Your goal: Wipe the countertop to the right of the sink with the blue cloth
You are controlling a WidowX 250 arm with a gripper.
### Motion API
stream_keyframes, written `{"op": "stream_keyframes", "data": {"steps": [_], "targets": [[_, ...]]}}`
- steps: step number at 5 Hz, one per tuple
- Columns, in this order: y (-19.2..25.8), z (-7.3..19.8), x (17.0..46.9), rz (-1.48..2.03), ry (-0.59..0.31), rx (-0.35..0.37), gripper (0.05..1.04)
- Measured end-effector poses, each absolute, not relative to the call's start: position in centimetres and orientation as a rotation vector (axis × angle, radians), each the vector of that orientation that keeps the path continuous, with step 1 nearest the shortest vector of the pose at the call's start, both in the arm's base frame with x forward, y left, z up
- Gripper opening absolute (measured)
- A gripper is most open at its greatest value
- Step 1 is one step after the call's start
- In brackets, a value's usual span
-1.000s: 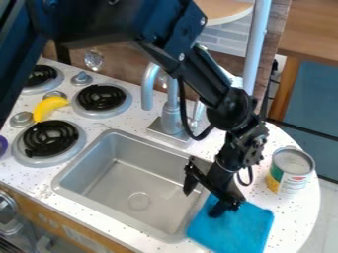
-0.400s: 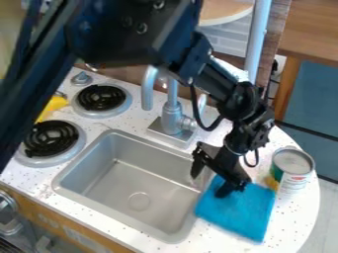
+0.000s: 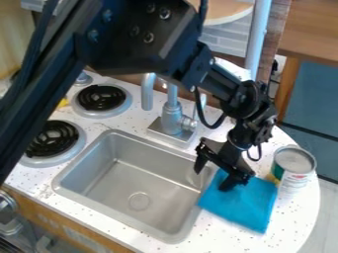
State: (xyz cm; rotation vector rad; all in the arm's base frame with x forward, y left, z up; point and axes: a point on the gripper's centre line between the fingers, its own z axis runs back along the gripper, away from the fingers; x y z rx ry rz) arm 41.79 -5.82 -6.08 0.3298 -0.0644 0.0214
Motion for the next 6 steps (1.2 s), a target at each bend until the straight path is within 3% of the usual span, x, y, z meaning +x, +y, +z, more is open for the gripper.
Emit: {"op": "stream_keyframes", "data": {"steps": [4, 6], "targets": [[-7.9, -6.2, 32.6, -0.060, -0.038, 0.348, 1.001], [-9.0, -6.2, 31.3, -0.093, -0.039, 0.360, 1.001]]}}
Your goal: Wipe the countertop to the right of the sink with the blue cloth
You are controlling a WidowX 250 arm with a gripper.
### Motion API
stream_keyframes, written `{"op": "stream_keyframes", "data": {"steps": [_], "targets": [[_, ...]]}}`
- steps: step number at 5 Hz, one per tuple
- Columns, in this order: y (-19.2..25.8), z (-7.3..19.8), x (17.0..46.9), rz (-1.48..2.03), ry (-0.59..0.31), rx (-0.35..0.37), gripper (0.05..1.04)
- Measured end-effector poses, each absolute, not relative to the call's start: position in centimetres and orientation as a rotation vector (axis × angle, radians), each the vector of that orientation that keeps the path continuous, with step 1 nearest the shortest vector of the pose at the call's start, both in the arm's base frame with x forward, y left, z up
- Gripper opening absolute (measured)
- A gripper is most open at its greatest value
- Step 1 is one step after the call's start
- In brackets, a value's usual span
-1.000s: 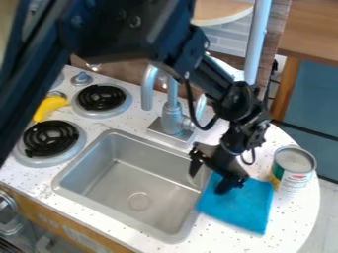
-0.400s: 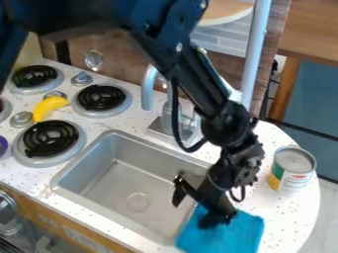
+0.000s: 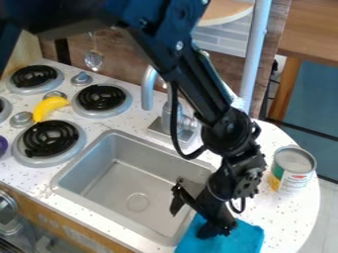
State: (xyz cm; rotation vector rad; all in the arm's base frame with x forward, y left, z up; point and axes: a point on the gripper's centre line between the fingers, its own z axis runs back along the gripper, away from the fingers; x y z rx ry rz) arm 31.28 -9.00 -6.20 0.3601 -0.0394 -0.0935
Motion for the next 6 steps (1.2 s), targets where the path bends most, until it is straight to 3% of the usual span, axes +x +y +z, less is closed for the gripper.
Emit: {"op": "stream_keyframes", "data": {"steps": [1, 4, 6], "targets": [[-9.3, -6.2, 32.3, -0.091, -0.025, 0.368, 1.000], [-6.9, -4.4, 39.1, 0.072, -0.100, 0.370, 1.000], [-6.6, -3.3, 40.7, 0.106, -0.104, 0.370, 1.000]]}}
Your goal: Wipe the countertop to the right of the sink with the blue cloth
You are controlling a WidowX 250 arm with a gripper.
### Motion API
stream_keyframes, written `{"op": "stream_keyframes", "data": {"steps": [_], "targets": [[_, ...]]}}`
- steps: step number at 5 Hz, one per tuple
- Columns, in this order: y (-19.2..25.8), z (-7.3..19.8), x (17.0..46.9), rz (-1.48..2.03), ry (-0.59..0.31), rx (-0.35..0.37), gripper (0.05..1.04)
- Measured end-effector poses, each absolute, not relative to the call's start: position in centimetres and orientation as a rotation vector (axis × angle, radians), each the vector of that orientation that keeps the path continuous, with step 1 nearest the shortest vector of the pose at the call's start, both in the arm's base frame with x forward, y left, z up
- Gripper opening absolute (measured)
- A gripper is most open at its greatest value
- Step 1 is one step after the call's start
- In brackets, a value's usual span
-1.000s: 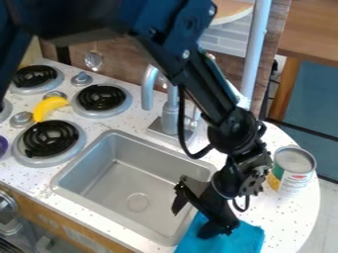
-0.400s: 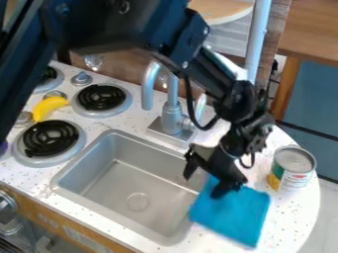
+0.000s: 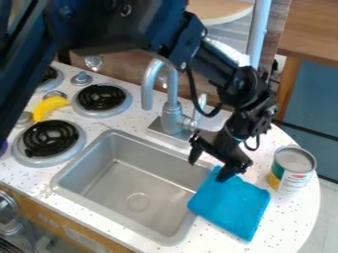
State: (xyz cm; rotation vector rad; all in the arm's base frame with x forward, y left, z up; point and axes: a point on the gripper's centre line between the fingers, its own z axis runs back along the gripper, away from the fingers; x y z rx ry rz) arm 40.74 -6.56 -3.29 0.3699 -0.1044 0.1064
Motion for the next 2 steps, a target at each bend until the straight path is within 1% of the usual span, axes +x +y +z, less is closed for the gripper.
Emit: {"op": "stream_keyframes", "data": {"steps": [1, 2], "targets": [[-6.5, -3.9, 40.2, 0.109, -0.090, 0.367, 1.000], [-6.3, -5.4, 38.2, 0.103, -0.054, 0.372, 1.001]]}}
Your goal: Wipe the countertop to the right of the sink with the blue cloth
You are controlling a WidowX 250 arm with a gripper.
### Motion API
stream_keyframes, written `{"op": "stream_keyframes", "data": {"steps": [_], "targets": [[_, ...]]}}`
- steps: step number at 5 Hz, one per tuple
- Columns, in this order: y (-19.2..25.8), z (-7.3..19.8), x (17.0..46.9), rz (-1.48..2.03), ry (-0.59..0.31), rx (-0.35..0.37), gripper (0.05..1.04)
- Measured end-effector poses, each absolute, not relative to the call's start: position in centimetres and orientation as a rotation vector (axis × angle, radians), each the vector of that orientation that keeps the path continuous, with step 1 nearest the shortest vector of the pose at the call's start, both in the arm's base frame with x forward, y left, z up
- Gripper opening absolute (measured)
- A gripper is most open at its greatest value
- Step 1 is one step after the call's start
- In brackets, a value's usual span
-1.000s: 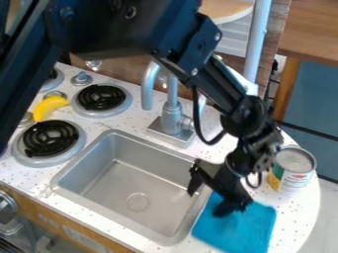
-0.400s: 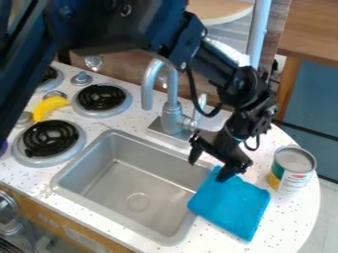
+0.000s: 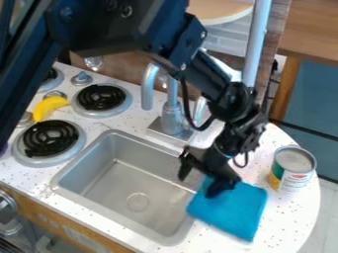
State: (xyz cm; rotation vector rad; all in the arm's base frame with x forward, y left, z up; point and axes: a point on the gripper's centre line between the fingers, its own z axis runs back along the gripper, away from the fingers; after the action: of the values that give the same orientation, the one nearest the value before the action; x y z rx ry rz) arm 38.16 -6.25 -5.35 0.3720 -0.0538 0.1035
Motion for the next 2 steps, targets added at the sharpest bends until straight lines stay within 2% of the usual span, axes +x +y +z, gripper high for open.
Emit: {"op": "stream_keyframes", "data": {"steps": [2], "targets": [[-8.6, -5.7, 33.9, 0.018, -0.055, 0.378, 1.000]]}}
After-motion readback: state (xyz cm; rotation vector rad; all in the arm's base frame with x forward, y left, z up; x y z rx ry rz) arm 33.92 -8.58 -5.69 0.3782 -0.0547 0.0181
